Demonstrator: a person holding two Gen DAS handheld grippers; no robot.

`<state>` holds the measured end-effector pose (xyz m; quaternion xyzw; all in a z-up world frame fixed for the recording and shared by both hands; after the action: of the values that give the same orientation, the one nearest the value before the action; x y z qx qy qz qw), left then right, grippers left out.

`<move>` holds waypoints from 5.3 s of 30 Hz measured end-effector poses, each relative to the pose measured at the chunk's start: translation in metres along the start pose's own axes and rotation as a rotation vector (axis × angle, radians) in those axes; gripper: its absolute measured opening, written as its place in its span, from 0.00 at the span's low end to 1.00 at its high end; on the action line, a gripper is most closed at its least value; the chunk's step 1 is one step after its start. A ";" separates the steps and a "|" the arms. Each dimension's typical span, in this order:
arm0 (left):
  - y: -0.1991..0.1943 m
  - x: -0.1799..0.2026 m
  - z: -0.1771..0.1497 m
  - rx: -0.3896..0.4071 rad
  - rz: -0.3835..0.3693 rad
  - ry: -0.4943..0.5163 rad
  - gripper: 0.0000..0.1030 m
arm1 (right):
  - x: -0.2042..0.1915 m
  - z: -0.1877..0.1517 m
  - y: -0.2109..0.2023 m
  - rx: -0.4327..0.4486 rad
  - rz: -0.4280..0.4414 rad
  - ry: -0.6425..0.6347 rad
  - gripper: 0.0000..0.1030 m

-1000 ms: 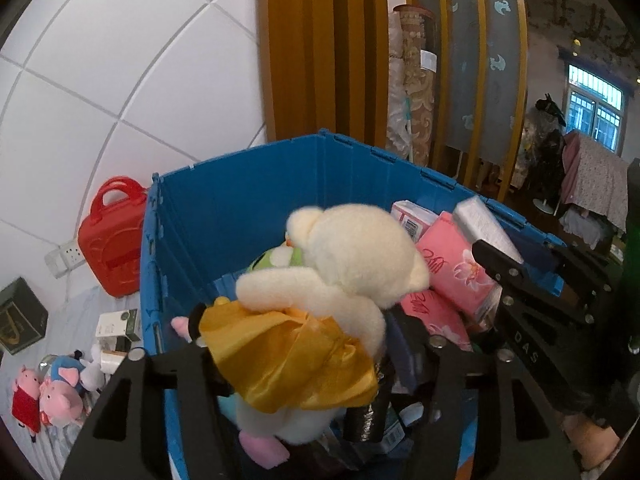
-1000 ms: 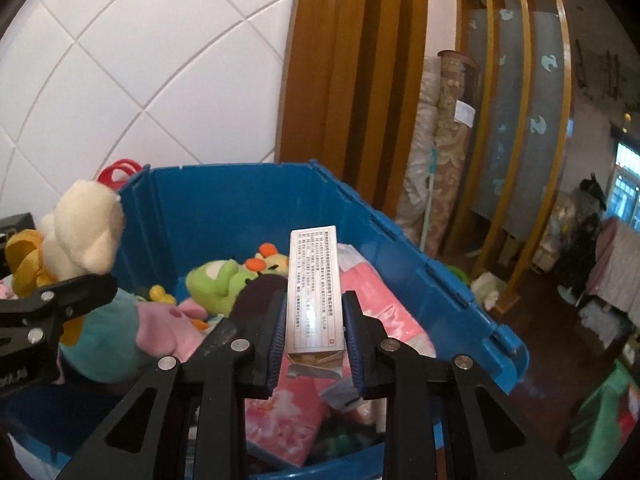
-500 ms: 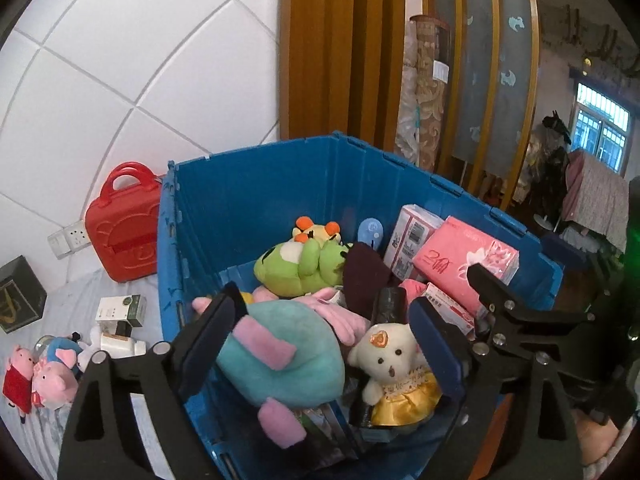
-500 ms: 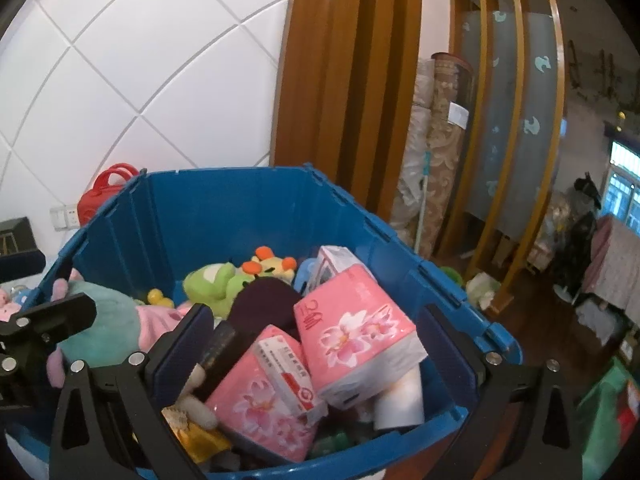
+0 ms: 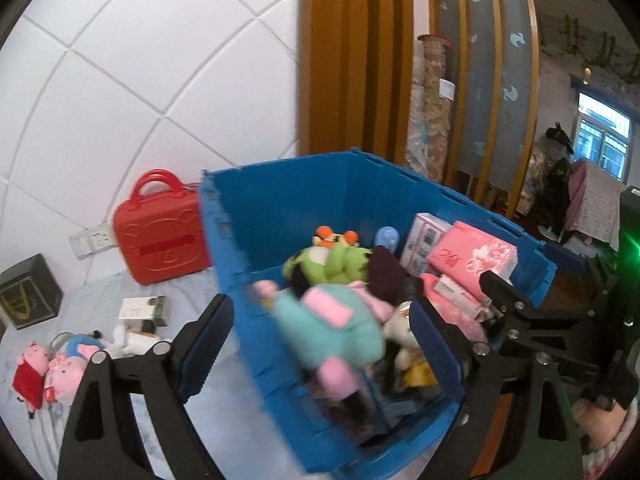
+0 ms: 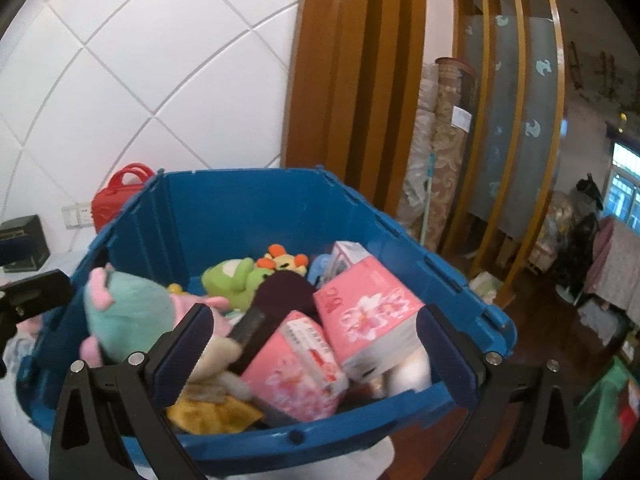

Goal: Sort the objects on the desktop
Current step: 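Withdraw both tools from the crate back over the bed, then lower the left gripper onto the red-white box while the right approaches the white bottle, then grasp the red-white ointment box with the left gripper while the right grasps the white pill bottle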

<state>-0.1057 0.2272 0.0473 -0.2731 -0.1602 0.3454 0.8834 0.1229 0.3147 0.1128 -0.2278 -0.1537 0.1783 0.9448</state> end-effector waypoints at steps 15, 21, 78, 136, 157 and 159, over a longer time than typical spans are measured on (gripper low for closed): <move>-0.059 -0.193 -0.064 0.019 0.255 -0.221 0.93 | -0.154 0.038 -0.052 0.159 0.146 -0.126 1.00; -0.066 -0.284 -0.106 -0.046 0.372 -0.329 0.93 | -0.235 0.041 -0.060 0.167 0.221 -0.209 1.00; 0.171 -0.646 -0.270 -0.587 0.526 -0.740 0.97 | -0.526 -0.038 0.334 -0.662 0.392 -0.402 0.89; 0.188 -0.632 -0.257 -0.585 0.428 -0.632 0.53 | -0.440 -0.083 0.313 -0.789 0.271 -0.262 0.93; 0.172 -0.635 -0.274 -0.606 0.426 -0.585 0.43 | -0.443 -0.108 0.309 -0.841 0.307 -0.273 0.58; 0.165 -0.631 -0.280 -0.604 0.421 -0.595 0.43 | -0.441 -0.108 0.308 -0.839 0.313 -0.268 0.59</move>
<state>-0.5076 -0.2164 -0.3339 -0.4334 -0.4406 0.5183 0.5911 -0.3115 0.3512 -0.2209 -0.5857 -0.2971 0.2688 0.7046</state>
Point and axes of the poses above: each gripper's, at about its wrist camera, not at the fingertips, and y roughly the way its jaws point, x to its right, z to its top, the point moved 2 cm from there along y, roughly the way its jaws point, and after that the axes turned 7 degrees about -x, right-handed, at the moved point
